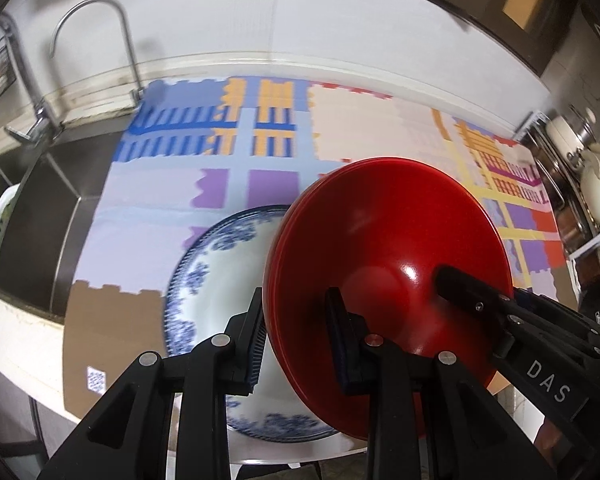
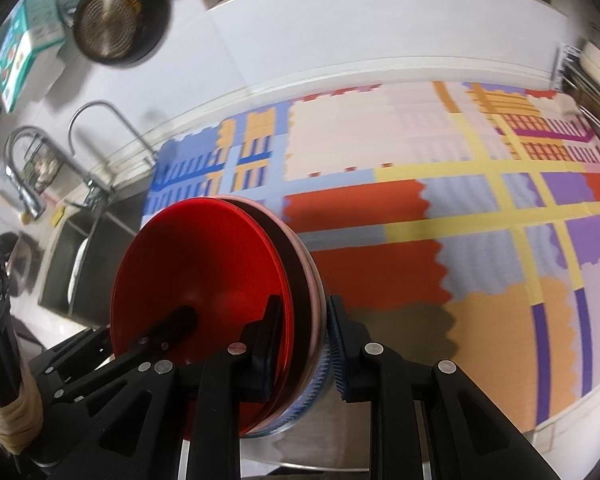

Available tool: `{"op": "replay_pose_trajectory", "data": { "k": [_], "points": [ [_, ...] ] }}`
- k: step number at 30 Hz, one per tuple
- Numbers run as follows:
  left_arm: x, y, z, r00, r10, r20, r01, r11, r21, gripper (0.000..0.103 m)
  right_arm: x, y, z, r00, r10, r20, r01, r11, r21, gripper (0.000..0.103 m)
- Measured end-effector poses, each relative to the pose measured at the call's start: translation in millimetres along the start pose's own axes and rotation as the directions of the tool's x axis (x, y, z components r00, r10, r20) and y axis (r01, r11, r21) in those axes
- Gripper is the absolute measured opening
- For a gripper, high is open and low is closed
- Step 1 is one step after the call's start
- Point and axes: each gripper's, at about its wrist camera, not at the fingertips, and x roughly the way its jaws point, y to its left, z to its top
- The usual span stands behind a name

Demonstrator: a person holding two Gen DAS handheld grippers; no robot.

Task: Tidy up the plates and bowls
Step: 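Carry the nested bowls with the left gripper over the blue-patterned plate stack, then lower the nested bowls onto the plate stack and open the left gripper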

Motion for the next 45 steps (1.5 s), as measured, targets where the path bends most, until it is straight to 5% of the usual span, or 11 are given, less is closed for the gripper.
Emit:
{"op": "replay_pose_trajectory", "data": {
  "k": [12, 45],
  "points": [
    [22.9, 35.1, -8.8, 0.998, 0.023, -0.062, -0.026, 0.999, -0.046, 0.028, 34.9, 32.8, -5.6, 0.996, 0.018, -0.083, -0.021, 0.999, -0.031, 0.024],
    [57.9, 40.4, -10.5, 0.991, 0.031, -0.127, -0.034, 0.999, -0.02, 0.029, 71.3, 32.5, -8.6, 0.99, -0.009, -0.142, 0.001, 0.999, -0.054, 0.024]
  ]
}}
